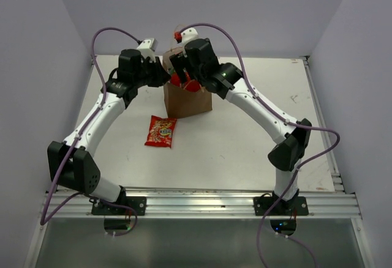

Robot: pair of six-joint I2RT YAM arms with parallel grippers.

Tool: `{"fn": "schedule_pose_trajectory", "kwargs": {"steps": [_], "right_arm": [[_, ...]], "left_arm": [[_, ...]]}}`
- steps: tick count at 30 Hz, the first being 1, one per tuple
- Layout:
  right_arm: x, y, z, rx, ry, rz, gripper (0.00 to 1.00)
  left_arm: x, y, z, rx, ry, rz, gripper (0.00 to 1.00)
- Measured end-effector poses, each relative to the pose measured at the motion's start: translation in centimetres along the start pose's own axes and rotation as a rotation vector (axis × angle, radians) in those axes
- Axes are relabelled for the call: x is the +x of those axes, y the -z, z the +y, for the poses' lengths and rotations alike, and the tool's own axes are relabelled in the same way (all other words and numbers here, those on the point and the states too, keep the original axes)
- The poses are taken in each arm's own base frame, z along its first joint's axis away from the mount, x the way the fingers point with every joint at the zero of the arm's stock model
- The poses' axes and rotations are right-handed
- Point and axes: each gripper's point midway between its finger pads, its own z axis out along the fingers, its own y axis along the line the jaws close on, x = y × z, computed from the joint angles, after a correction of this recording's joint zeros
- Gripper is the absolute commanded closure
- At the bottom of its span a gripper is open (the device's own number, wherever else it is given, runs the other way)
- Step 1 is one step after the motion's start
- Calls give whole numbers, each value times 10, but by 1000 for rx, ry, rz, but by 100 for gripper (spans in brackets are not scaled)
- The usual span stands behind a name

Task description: Place the snacks into the paper bag

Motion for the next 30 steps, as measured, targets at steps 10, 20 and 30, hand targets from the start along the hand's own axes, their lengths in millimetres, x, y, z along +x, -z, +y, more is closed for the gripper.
{"fn": "schedule_pose_trajectory", "kwargs": {"steps": [10, 20, 30], "right_arm": [[-67, 70, 0, -87, -62, -178, 2], [20, 133, 191, -555, 61, -66, 5], [185, 62, 234, -549, 171, 269, 4]], "left_arm": [[-3, 0, 1, 0, -5, -13, 100], [-4, 0, 1, 0, -7, -13, 100], [-3, 0, 1, 1, -11, -12, 100]]}}
